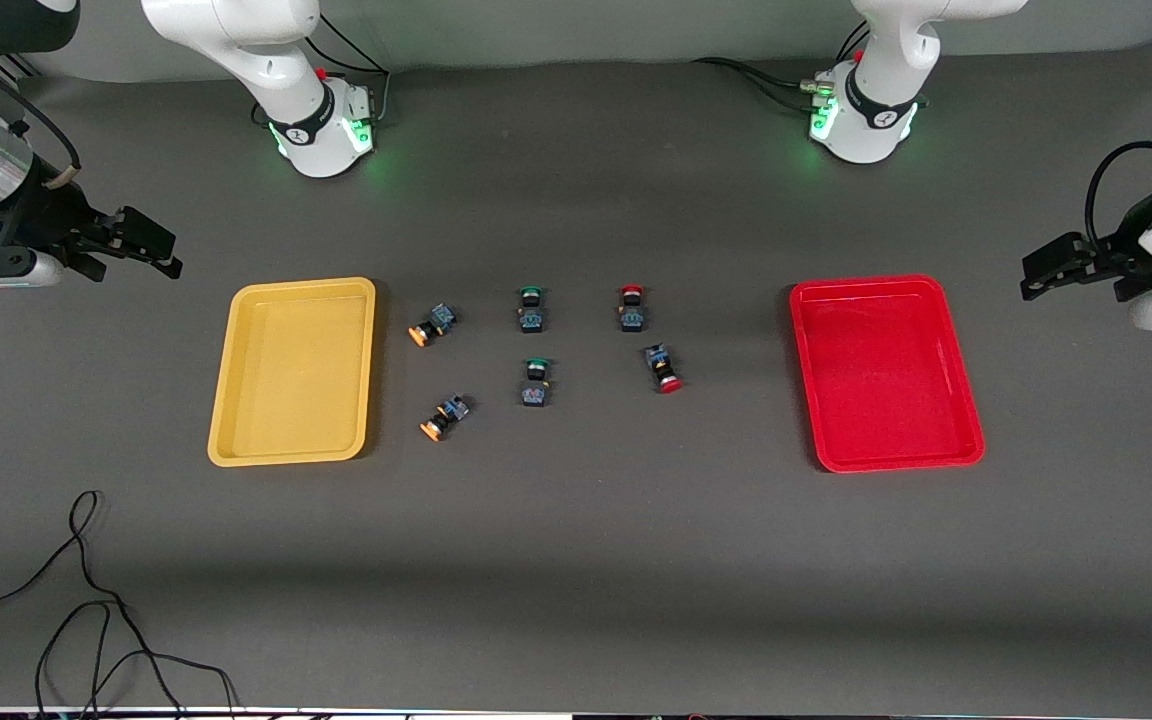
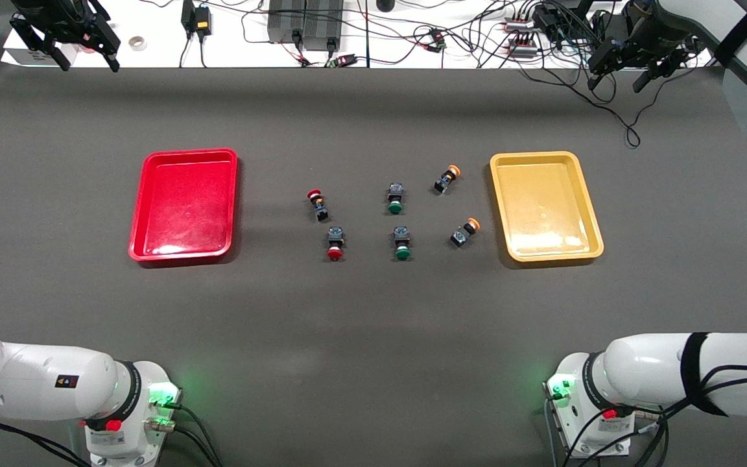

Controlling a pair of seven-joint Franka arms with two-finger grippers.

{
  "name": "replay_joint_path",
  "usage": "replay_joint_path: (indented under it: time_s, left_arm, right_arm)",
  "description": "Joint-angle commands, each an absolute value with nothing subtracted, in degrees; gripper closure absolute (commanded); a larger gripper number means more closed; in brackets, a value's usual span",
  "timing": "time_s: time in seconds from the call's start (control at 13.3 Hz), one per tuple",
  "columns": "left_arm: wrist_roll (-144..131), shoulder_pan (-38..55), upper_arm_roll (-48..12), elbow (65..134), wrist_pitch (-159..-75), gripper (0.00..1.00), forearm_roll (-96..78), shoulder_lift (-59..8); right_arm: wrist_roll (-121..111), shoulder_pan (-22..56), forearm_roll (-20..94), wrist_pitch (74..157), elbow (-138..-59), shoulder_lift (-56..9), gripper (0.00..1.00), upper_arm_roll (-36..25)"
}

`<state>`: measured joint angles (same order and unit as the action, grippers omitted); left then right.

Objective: Place red and yellow buttons in trays
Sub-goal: 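Grasp orange button with the right gripper while the left gripper grasps red button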

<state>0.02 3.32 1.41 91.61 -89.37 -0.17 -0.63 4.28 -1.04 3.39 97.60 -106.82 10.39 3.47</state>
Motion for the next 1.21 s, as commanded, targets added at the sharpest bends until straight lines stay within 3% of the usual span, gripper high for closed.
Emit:
replay_joint_path:
  time_s: [0.0,0.6,0.9,1.13]
  left_arm:
    - [-0.44,3.78,1.67,91.41,-87.80,0.00,-0.09,0.53]
    - [-8.57,7.28,-1.04,93.07,-88.59,0.00,-1.14,0.26]
    - [-24.57,18.16,-4.39,97.98,-95.78,0.00,-1.58,-0.09]
    - [-35.30,28.88,-4.57,98.96,-101.15,0.00,-1.41,-1.49]
  right_arm:
    - [3.68,-0.97,4.40,95.54,-105.64,10.36,0.00,3.34]
    - [17.98,0.70,4.75,96.85,-105.47,5.11,0.00,5.97]
    - [36.07,2.45,4.92,100.45,-106.34,0.36,0.00,11.33]
    - [47.78,6.58,4.92,110.35,-114.49,-1.05,0.00,11.43]
